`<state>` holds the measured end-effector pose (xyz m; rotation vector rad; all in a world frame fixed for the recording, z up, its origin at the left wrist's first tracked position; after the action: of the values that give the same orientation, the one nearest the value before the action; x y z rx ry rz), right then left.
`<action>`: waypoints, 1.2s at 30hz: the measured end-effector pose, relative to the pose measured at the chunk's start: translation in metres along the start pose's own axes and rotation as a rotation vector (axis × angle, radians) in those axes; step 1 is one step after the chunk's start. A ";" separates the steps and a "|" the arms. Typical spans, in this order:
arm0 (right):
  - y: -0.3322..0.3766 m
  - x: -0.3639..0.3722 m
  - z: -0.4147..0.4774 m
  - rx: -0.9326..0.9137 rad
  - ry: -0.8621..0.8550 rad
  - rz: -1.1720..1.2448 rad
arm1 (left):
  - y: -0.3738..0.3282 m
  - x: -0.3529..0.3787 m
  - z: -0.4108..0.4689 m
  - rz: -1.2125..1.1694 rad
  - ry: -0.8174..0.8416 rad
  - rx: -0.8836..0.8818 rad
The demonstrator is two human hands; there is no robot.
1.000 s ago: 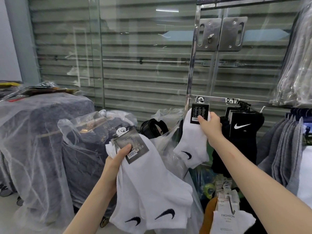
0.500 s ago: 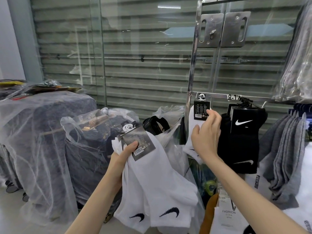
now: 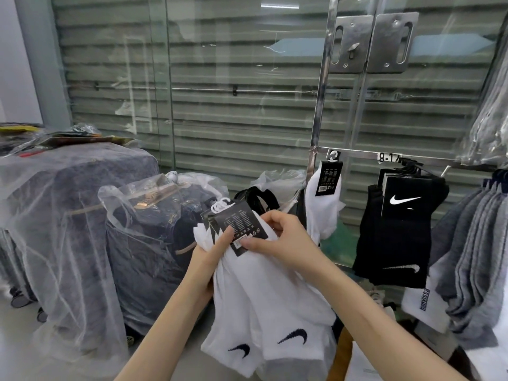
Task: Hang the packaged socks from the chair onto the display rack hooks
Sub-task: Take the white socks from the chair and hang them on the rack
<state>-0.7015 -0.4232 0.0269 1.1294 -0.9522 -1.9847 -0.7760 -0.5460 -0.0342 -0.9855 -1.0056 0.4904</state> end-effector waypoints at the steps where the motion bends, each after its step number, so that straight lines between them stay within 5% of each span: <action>1: -0.001 -0.001 0.003 -0.003 -0.020 0.017 | 0.001 -0.002 0.000 -0.009 -0.004 -0.008; 11: -0.033 -0.037 0.014 0.101 -0.183 0.389 | 0.018 -0.015 0.004 -0.091 -0.053 -0.165; 25: -0.018 -0.108 0.038 -0.075 -0.501 0.048 | 0.015 -0.009 0.011 -0.092 -0.093 -0.114; 36: -0.043 -0.108 0.029 0.030 -0.591 0.146 | 0.012 -0.002 0.017 -0.083 -0.042 -0.135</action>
<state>-0.6902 -0.3053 0.0470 0.4609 -1.3154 -2.2261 -0.7909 -0.5338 -0.0426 -1.0528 -1.1245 0.3799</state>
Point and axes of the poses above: each hand's wrist, its own z-axis towards the middle knuckle, its own x-axis out of the palm, y = z × x, the point moved 5 cm from there along z, towards the middle knuckle, and after that the axes turned 1 degree about -z, right-handed, at the moved point
